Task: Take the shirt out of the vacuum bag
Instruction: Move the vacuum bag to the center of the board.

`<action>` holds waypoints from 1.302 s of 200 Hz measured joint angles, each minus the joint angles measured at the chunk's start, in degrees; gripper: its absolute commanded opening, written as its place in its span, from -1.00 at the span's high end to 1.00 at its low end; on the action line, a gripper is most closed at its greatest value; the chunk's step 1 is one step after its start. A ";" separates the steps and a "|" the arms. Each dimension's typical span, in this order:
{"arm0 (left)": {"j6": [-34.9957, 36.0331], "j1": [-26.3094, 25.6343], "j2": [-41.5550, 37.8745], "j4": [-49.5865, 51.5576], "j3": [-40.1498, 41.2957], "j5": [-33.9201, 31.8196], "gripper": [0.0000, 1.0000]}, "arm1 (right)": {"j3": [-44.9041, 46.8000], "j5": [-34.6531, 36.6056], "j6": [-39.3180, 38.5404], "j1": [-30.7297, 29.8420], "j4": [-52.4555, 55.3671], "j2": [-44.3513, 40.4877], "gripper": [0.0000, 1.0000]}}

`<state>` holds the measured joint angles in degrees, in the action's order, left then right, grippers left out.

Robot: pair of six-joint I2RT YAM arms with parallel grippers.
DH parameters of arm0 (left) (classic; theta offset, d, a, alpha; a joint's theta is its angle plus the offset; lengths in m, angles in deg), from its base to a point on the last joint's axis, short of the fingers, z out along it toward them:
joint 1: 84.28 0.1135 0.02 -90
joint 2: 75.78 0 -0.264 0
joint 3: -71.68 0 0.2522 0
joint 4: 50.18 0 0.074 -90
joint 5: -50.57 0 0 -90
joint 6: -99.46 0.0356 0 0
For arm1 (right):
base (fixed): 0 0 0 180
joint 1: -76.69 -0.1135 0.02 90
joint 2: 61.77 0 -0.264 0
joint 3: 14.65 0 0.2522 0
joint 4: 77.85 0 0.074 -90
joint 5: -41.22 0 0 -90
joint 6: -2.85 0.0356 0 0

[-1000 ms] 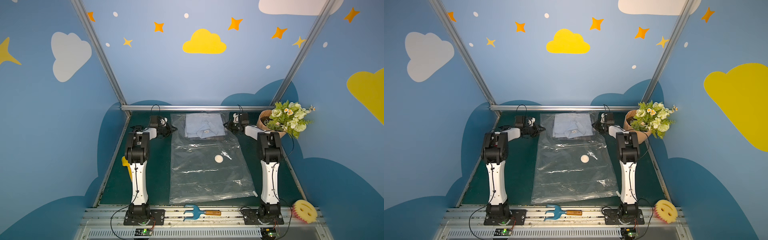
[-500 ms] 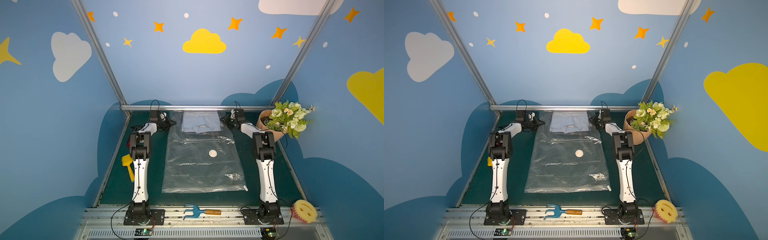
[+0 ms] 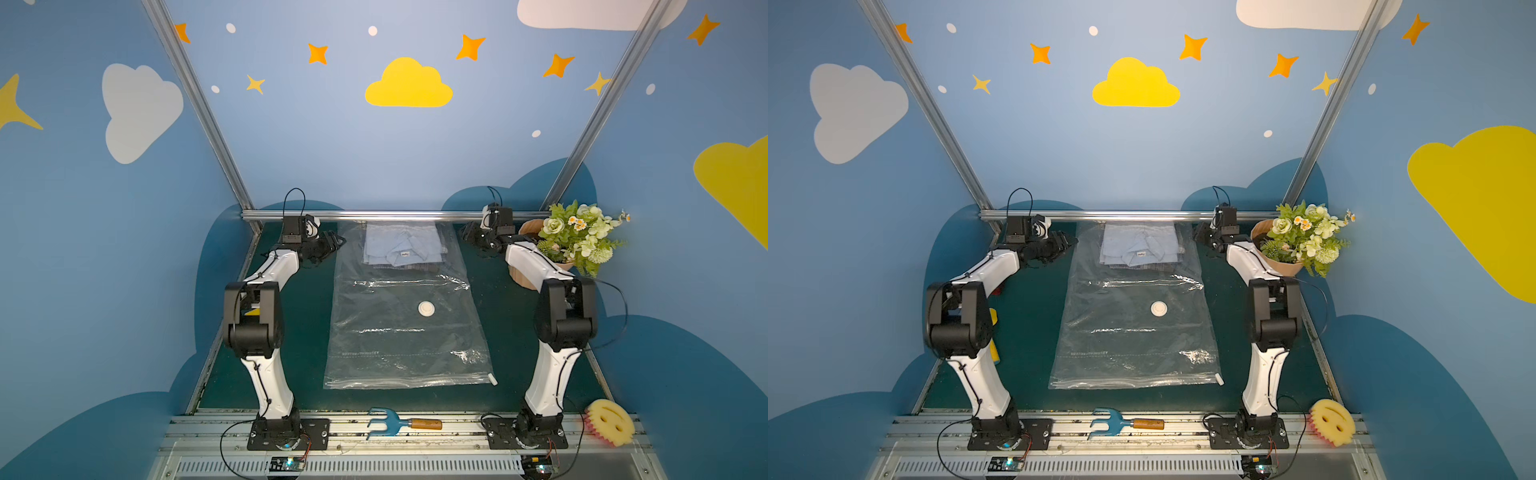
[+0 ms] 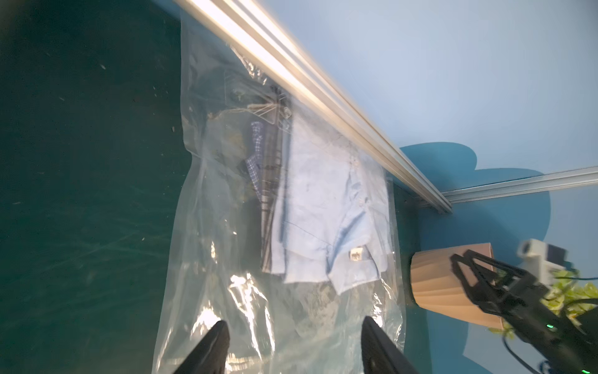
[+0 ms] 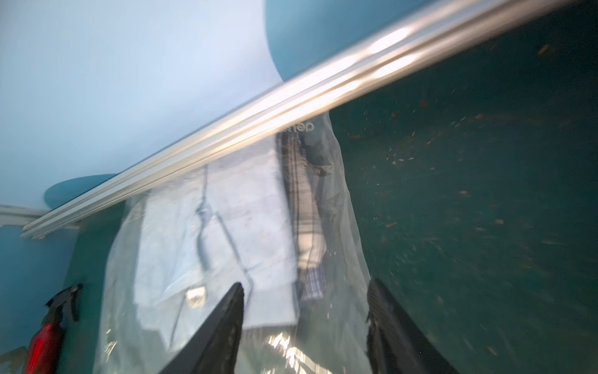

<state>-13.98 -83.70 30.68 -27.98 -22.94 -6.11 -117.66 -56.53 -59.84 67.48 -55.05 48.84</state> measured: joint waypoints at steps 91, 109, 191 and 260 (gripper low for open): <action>18.38 -33.64 -32.41 20.50 19.04 -21.29 -0.34 | 37.55 -4.74 1.49 -0.39 0.74 -33.11 -0.19; 23.08 -44.24 -37.13 23.78 24.46 -23.58 -0.37 | 42.16 -5.44 2.60 -0.39 1.46 -39.85 -0.19; 30.49 -71.60 -35.67 29.38 34.67 -33.73 -0.43 | 53.79 -6.97 8.04 -0.37 2.80 -51.28 -0.28; 30.32 -72.74 -27.34 26.53 36.65 -46.45 -0.37 | 60.85 -8.48 11.28 -0.37 1.07 -51.43 -0.31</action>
<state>16.33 -156.44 3.34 -1.44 13.71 -52.56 -56.81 -65.01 -48.56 67.10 -53.98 -2.59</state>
